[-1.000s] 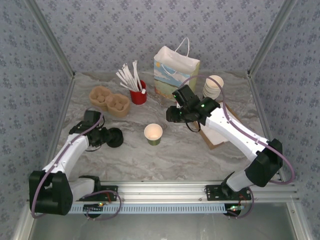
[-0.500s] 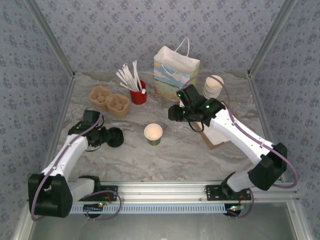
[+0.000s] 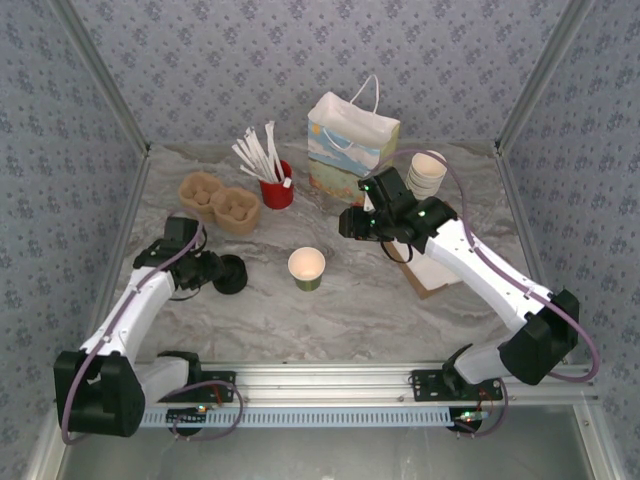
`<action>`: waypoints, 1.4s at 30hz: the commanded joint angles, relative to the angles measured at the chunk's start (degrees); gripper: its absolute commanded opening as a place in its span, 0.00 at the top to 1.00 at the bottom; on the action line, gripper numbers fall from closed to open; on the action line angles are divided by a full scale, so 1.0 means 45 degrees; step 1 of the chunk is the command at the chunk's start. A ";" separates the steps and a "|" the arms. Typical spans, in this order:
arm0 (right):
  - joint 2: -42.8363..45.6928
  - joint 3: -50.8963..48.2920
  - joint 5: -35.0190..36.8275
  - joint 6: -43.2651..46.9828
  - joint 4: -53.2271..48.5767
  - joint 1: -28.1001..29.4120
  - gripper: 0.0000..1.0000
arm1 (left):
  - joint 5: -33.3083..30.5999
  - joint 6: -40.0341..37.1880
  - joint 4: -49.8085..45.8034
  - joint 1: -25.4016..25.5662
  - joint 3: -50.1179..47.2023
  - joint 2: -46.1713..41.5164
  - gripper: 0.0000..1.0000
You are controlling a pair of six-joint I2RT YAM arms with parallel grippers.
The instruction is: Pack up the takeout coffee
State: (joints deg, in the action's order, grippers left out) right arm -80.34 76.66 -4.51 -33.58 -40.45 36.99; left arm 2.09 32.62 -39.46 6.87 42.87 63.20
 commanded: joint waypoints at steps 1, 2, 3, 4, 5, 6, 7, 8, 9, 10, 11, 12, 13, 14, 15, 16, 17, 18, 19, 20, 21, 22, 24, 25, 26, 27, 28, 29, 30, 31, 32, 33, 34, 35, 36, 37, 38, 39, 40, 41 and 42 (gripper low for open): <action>0.0276 -0.0128 -0.0157 0.0207 0.0044 -0.0067 0.58 | -0.0287 -0.0045 -0.0234 0.0077 -0.0010 0.0052 0.60; 0.0274 -0.0150 -0.0134 0.0207 0.0061 -0.0075 0.58 | -0.0294 -0.0050 -0.0169 0.0074 -0.0061 0.0110 0.60; 0.0274 -0.0151 -0.0135 0.0202 0.0061 -0.0079 0.58 | -0.0293 -0.0043 -0.0095 0.0074 -0.0092 0.0195 0.61; 0.0284 -0.0147 -0.0127 0.0205 0.0044 -0.0102 0.58 | -0.0258 -0.0045 -0.0026 0.0076 -0.0154 0.0307 0.63; 0.0274 -0.0153 -0.0142 0.0197 0.0062 -0.0101 0.58 | -0.0208 -0.0052 0.0036 0.0081 -0.0189 0.0401 0.64; 0.0274 -0.0158 -0.0131 0.0197 0.0069 -0.0119 0.58 | -0.0138 -0.0036 0.0058 0.0076 -0.0243 0.0472 0.65; 0.0274 -0.0135 -0.0131 0.0200 0.0075 -0.0130 0.58 | -0.0079 -0.0017 0.0059 0.0074 -0.0317 0.0538 0.65; 0.0274 -0.0131 -0.0130 0.0197 0.0063 -0.0144 0.58 | -0.0031 -0.0013 0.0337 0.0075 -0.0338 0.0591 0.66; 0.0277 -0.0136 -0.0130 0.0218 0.0068 -0.0137 0.58 | -0.0012 -0.0003 0.0447 0.0074 -0.0332 0.0631 0.66; 0.0275 -0.0134 -0.0115 0.0217 0.0063 -0.0164 0.58 | -0.0034 -0.0026 0.0433 0.0075 -0.0318 0.0669 0.67; 0.0284 -0.0133 -0.0112 0.0210 0.0045 -0.0156 0.58 | -0.0034 -0.0048 0.0447 0.0078 -0.0331 0.0702 0.69; 0.0278 -0.0150 -0.0124 0.0198 0.0065 -0.0170 0.58 | -0.0034 -0.0061 0.0485 0.0075 -0.0330 0.0714 0.70; 0.0255 -0.0149 -0.0130 0.0216 0.0067 -0.0160 0.58 | -0.0008 -0.0062 0.0523 0.0089 -0.0357 0.0719 0.70; 0.0247 -0.0160 -0.0132 0.0212 0.0068 -0.0164 0.58 | -0.0010 -0.0064 0.0539 0.0078 -0.0380 0.0745 0.71; 0.0246 -0.0177 -0.0130 0.0208 0.0063 -0.0174 0.58 | -0.0006 -0.0082 0.0535 0.0091 -0.0384 0.0791 0.73; 0.0236 -0.0188 -0.0114 0.0193 0.0099 -0.0174 0.58 | 0.0017 -0.0081 0.0511 0.0101 -0.0376 0.0795 0.75; 0.0237 -0.0223 -0.0128 0.0178 0.0111 -0.0191 0.58 | 0.0016 -0.0081 0.0522 0.0093 -0.0378 0.0781 0.77; 0.0245 -0.0232 -0.0125 0.0159 0.0129 -0.0182 0.58 | 0.0006 -0.0091 0.0525 0.0094 -0.0364 0.0792 0.77; 0.0242 -0.0255 -0.0144 0.0161 0.0126 -0.0184 0.58 | 0.0023 -0.0103 0.0527 0.0101 -0.0370 0.0766 0.78; 0.0235 -0.0269 -0.0138 0.0156 0.0140 -0.0177 0.58 | 0.0044 -0.0106 0.0536 0.0102 -0.0384 0.0766 0.79; 0.0225 -0.0291 -0.0145 0.0143 0.0160 -0.0175 0.58 | 0.0063 -0.0101 0.0556 0.0097 -0.0386 0.0755 0.80; 0.0234 -0.0297 -0.0126 0.0144 0.0160 -0.0181 0.58 | 0.0064 -0.0120 0.0575 0.0094 -0.0391 0.0749 0.80; 0.0235 -0.0351 -0.0096 0.0122 0.0194 -0.0186 0.58 | 0.0082 -0.0103 0.0585 0.0096 -0.0394 0.0710 0.83; 0.0233 -0.0364 -0.0110 0.0107 0.0204 -0.0174 0.58 | 0.0112 -0.0108 0.0569 0.0112 -0.0391 0.0688 0.84; 0.0231 -0.0370 -0.0144 0.0103 0.0218 -0.0174 0.58 | 0.0132 -0.0109 0.0553 0.0122 -0.0395 0.0663 0.84; 0.0223 -0.0361 -0.0132 0.0100 0.0250 -0.0179 0.58 | 0.0147 -0.0119 0.0532 0.0113 -0.0381 0.0626 0.85; 0.0217 -0.0376 -0.0148 0.0081 0.0284 -0.0179 0.58 | 0.0163 -0.0101 0.0520 0.0119 -0.0366 0.0565 0.86; 0.0222 -0.0366 -0.0187 0.0092 0.0306 -0.0180 0.58 | 0.0164 -0.0101 0.0481 0.0118 -0.0335 0.0485 0.87; 0.0221 -0.0371 -0.0216 0.0071 0.0336 -0.0177 0.58 | 0.0161 -0.0129 0.0433 0.0113 -0.0316 0.0426 0.87; 0.0235 -0.0366 -0.0256 0.0072 0.0383 -0.0166 0.58 | 0.0183 -0.0126 0.0377 0.0116 -0.0266 0.0324 0.88; 0.0235 -0.0375 -0.0300 0.0059 0.0437 -0.0155 0.58 | 0.0181 -0.0136 0.0301 0.0118 -0.0235 0.0222 0.88; 0.0230 -0.0360 -0.0342 0.0042 0.0471 -0.0136 0.58 | 0.0200 -0.0123 0.0223 0.0113 -0.0168 0.0128 0.88; 0.0233 -0.0337 -0.0405 0.0042 0.0521 -0.0130 0.58 | 0.0219 -0.0127 0.0215 0.0118 -0.0084 0.0018 0.88; 0.0216 -0.0333 -0.0456 0.0029 0.0592 -0.0097 0.58 | 0.0242 -0.0140 -0.0092 0.0113 -0.0003 -0.0072 0.88; 0.0202 -0.0336 -0.0515 0.0019 0.0686 -0.0068 0.58 | 0.0242 -0.0142 -0.0200 0.0118 0.0051 -0.0182 0.88; 0.0144 -0.0286 -0.0636 -0.0013 0.0762 -0.0020 0.58 | 0.0245 -0.0159 -0.0234 0.0117 0.0080 -0.0262 0.88; 0.0068 -0.0245 -0.0755 -0.0054 0.0853 0.0045 0.58 | 0.0220 -0.0169 -0.0298 0.0116 0.0147 -0.0311 0.88; -0.0032 -0.0171 -0.0901 -0.0095 0.0944 0.0103 0.58 | 0.0240 -0.0169 -0.0340 0.0120 0.0181 -0.0319 0.88; -0.0199 -0.0076 -0.1066 -0.0161 0.1058 0.0232 0.58 | 0.0313 -0.0159 -0.0374 0.0132 0.0238 -0.0333 0.88; -0.0398 0.0050 -0.1280 -0.0259 0.1181 0.0363 0.58 | 0.0405 -0.0147 -0.0403 0.0137 0.0300 -0.0375 0.88; -0.0623 0.0177 -0.1559 -0.0290 0.1235 0.0471 0.58 | 0.0494 -0.0134 -0.0440 0.0155 0.0358 -0.0406 0.88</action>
State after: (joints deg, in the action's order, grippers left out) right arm -80.93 75.70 -7.90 -33.85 -36.67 37.67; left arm 2.57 32.47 -39.31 6.94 42.44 62.52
